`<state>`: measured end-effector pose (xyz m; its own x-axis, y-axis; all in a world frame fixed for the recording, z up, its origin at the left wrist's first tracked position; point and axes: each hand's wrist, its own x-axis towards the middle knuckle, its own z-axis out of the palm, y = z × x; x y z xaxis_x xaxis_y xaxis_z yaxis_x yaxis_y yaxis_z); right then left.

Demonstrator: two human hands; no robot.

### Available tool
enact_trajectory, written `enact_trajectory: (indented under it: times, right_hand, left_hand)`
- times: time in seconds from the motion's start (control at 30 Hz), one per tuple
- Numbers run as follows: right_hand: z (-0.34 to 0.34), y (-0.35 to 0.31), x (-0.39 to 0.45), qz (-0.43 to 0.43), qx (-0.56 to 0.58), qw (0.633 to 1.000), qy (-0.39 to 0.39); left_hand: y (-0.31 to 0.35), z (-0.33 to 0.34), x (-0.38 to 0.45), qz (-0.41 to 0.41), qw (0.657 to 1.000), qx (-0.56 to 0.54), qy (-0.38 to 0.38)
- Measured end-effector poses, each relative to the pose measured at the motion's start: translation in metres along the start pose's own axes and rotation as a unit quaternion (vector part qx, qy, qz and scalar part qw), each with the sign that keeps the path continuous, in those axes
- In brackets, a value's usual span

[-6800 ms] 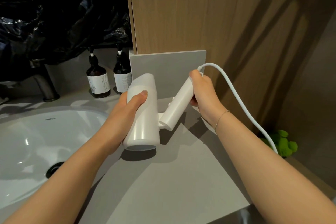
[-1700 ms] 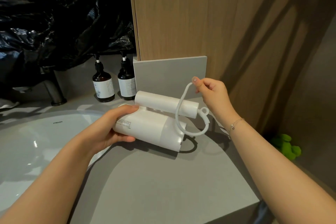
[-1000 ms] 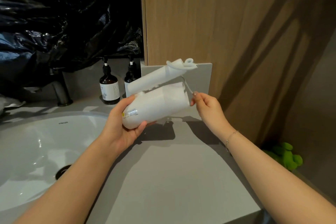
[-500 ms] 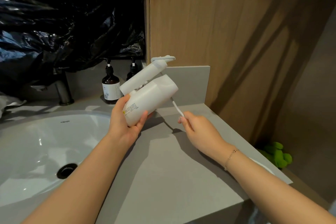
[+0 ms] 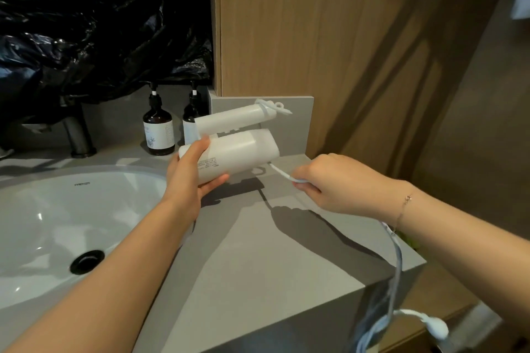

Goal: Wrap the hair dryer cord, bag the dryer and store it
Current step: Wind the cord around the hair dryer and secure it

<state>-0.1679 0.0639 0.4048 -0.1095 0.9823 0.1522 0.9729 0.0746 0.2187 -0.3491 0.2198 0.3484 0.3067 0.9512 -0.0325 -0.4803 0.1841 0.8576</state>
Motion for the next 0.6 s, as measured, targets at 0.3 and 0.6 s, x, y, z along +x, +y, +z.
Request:
enact_trajectory:
  times: [0.3, 0.6]
  right_hand:
    - [-0.018, 0.018, 0.001, -0.065, -0.113, 0.986, 0.102]
    - [-0.034, 0.021, 0.006, 0.229, 0.148, 0.959, 0.079]
  left_hand:
    - [-0.007, 0.007, -0.006, -0.019, 0.998, 0.048, -0.042]
    - [-0.013, 0.010, -0.006, -0.022, 0.987, 0.119, -0.102]
